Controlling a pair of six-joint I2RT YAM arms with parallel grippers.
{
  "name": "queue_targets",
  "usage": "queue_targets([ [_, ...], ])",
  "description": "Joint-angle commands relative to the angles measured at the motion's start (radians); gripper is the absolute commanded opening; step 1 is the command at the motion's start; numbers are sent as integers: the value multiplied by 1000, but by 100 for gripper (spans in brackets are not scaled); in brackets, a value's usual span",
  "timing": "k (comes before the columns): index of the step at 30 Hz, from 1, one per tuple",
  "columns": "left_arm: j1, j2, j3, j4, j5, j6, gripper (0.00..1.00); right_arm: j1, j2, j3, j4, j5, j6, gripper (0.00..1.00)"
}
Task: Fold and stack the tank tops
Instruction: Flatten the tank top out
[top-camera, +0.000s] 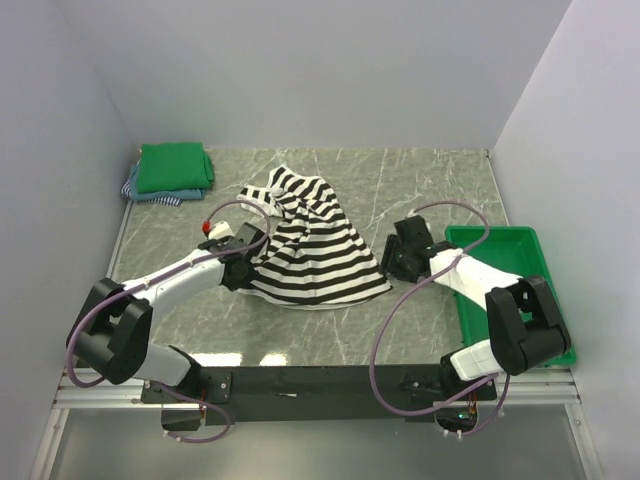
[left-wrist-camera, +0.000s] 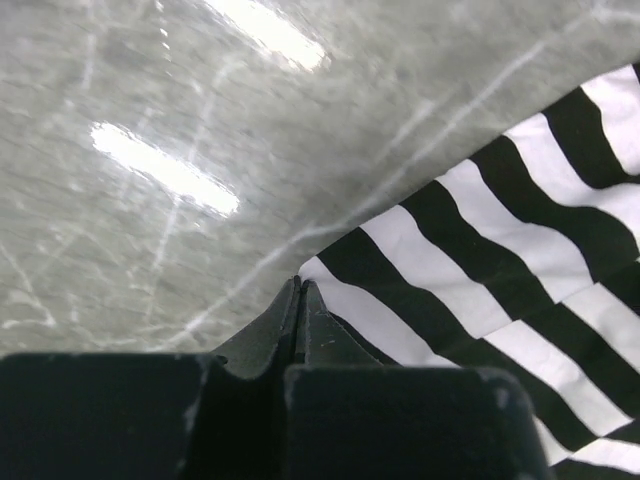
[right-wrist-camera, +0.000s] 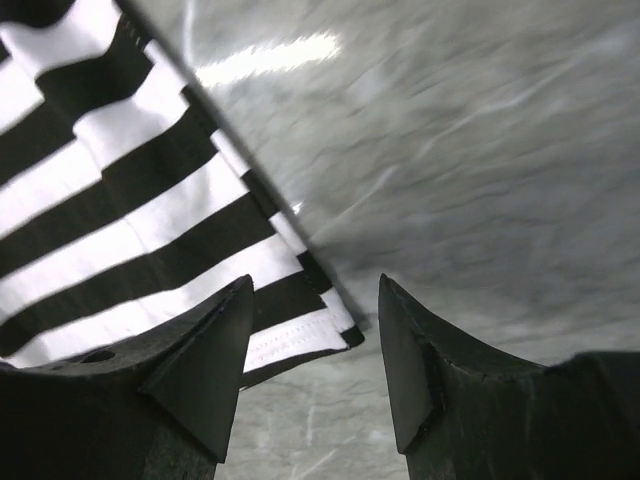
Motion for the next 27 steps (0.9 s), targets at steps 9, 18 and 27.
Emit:
queue_targets([
  [9,80,-42,-24,67,41,68,1,115,-18,-45,-39,68,64,59],
  [18,108,-57,-17,90,77,102,0,152,15,-58,-32,63,92,0],
  [27,114,-214,210,20,133,227,0,117,-341,201,-223,-24,86,0],
])
